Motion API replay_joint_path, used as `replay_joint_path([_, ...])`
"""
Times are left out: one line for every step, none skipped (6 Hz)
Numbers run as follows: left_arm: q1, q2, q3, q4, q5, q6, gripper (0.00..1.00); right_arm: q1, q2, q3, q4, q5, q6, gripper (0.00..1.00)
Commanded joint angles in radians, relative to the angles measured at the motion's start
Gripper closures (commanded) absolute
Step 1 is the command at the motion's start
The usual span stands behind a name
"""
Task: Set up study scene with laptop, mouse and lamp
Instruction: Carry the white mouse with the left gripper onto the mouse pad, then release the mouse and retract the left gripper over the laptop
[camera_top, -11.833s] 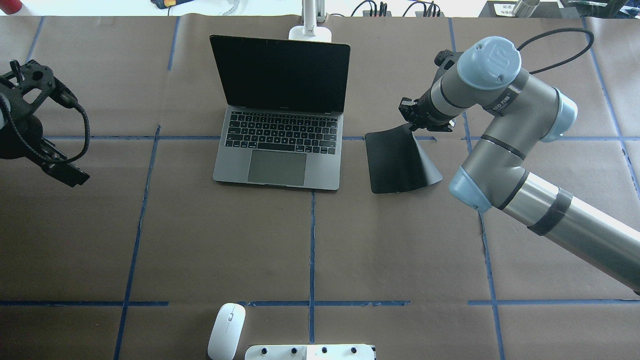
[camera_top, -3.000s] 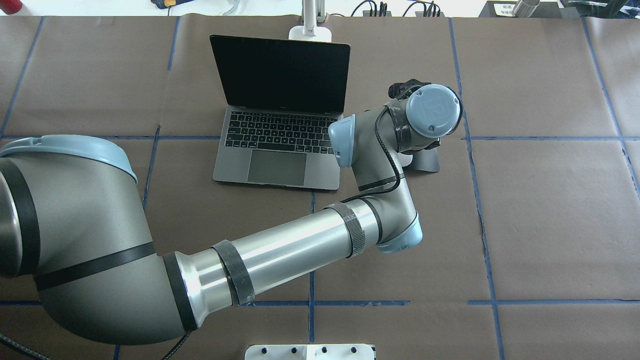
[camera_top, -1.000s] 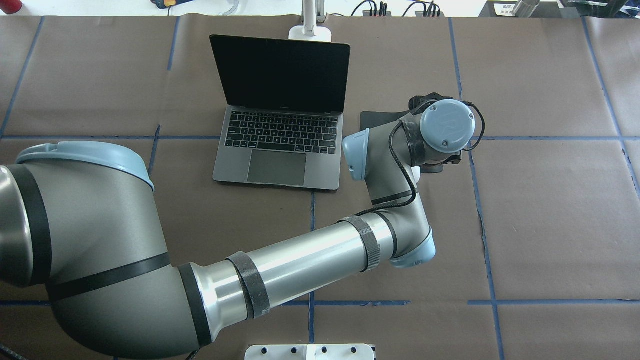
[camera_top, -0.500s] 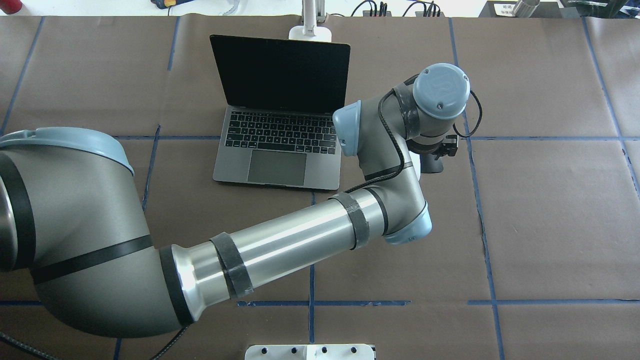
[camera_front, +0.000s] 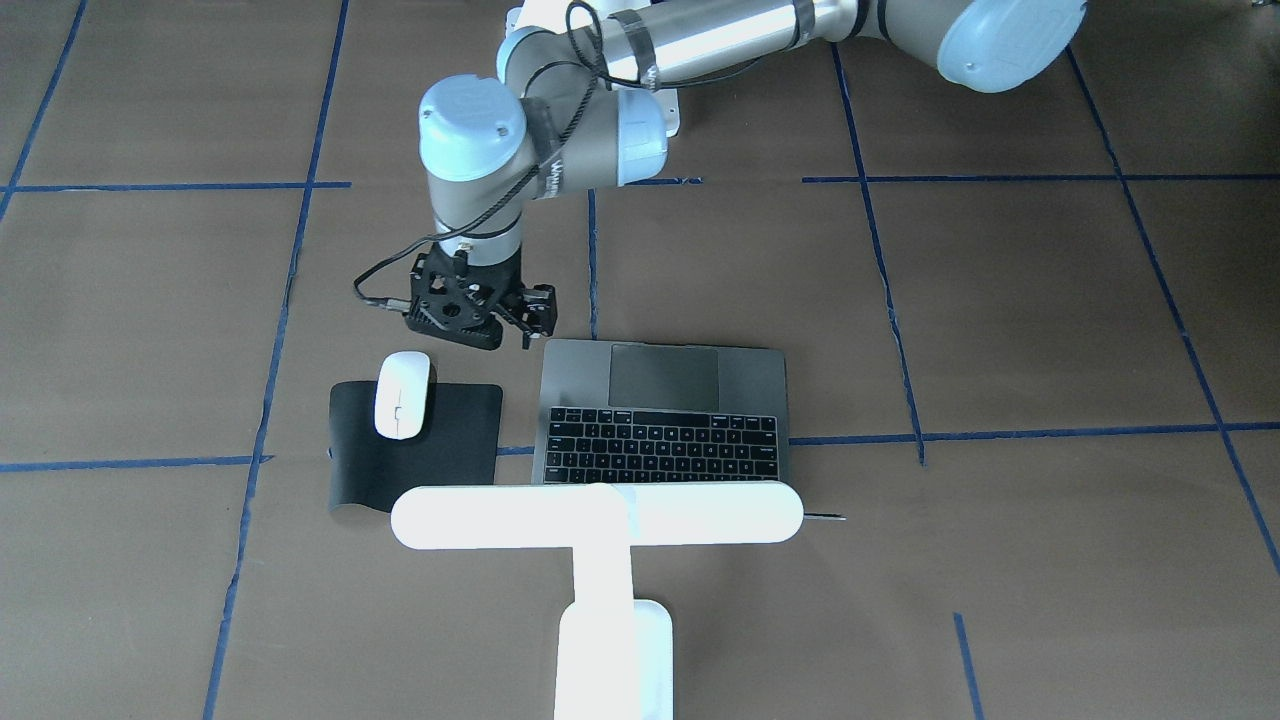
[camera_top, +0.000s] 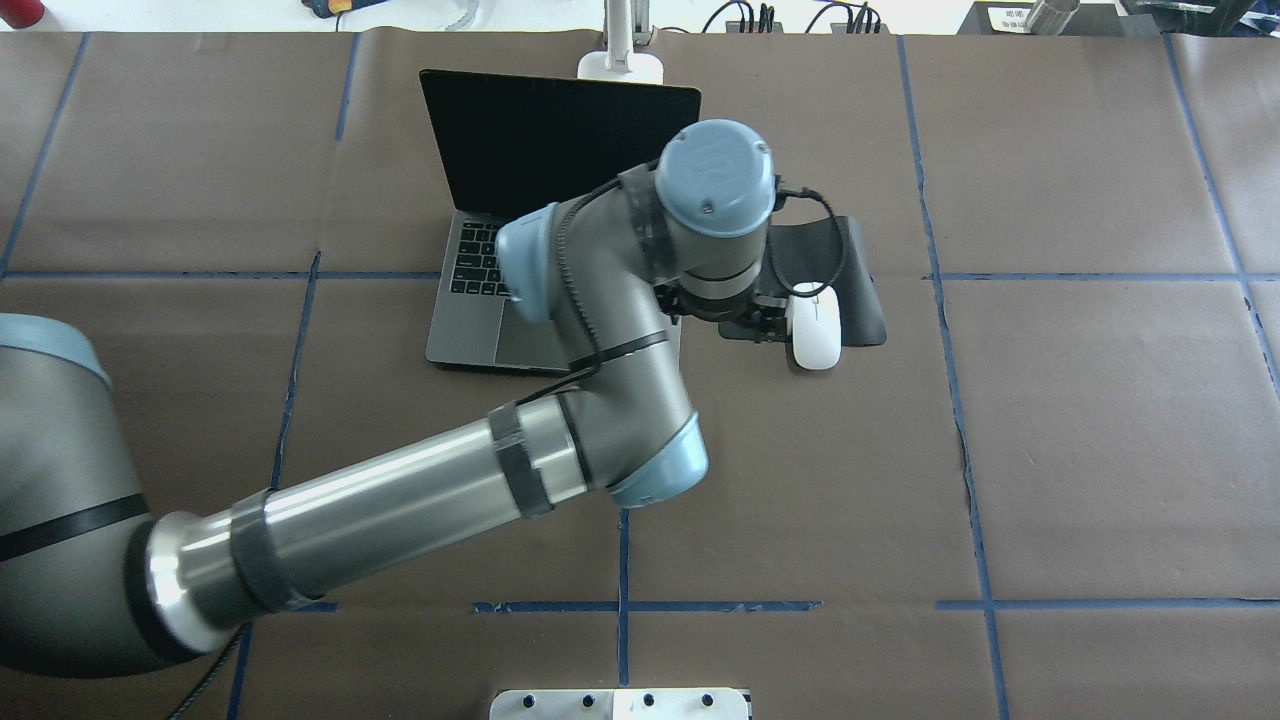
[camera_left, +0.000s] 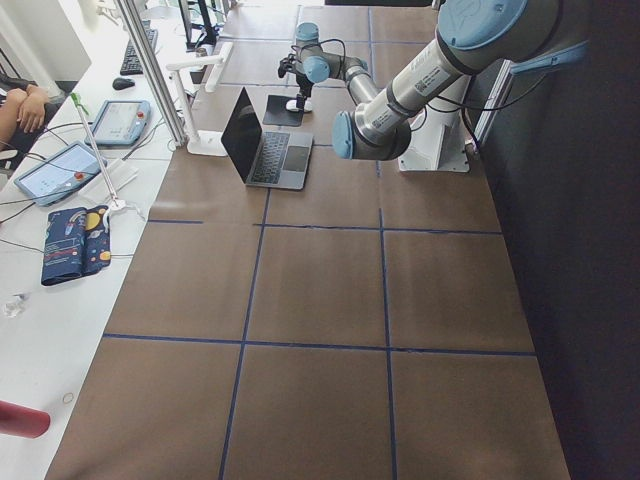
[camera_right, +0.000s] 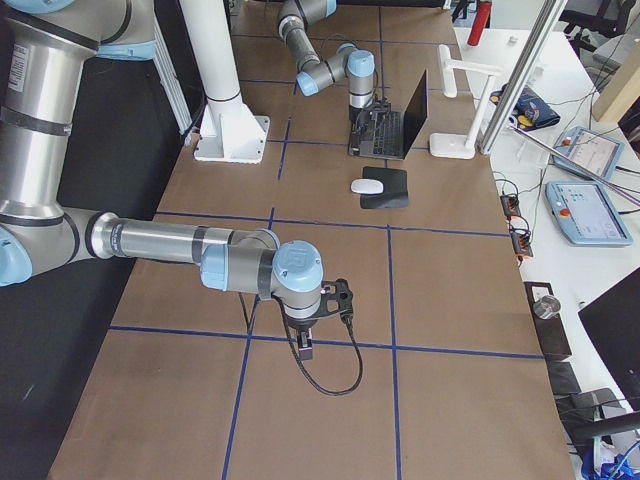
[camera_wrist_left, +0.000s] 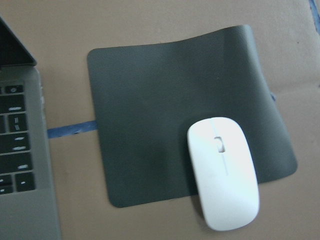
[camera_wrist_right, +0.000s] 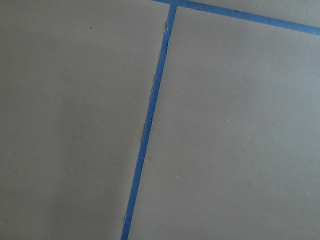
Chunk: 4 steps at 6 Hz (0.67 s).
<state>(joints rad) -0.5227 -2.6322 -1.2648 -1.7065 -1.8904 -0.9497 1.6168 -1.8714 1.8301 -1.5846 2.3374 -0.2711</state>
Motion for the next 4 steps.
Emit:
replay_joint_path([-0.046, 0.24, -0.32, 0.109, -0.037, 0.144, 0.0, -0.002, 0.008, -0.002, 0.0, -0.004, 0.001, 0.0])
replay_joint_path([-0.092, 0.353, -0.437, 0.135, -0.094, 0.179, 0.0, -0.002, 0.029, -0.023, -0.002, -0.007, 0.001, 0.0])
replay_joint_path([-0.13, 0.495, -0.565, 0.137, -0.107, 0.19, 0.0, -0.003, 0.035, -0.029, 0.001, -0.012, -0.003, 0.0])
replay_joint_path([-0.204, 0.558, -0.62, 0.181, -0.163, 0.353, 0.0, -0.011, 0.037, -0.031, 0.0, -0.018, -0.007, 0.0])
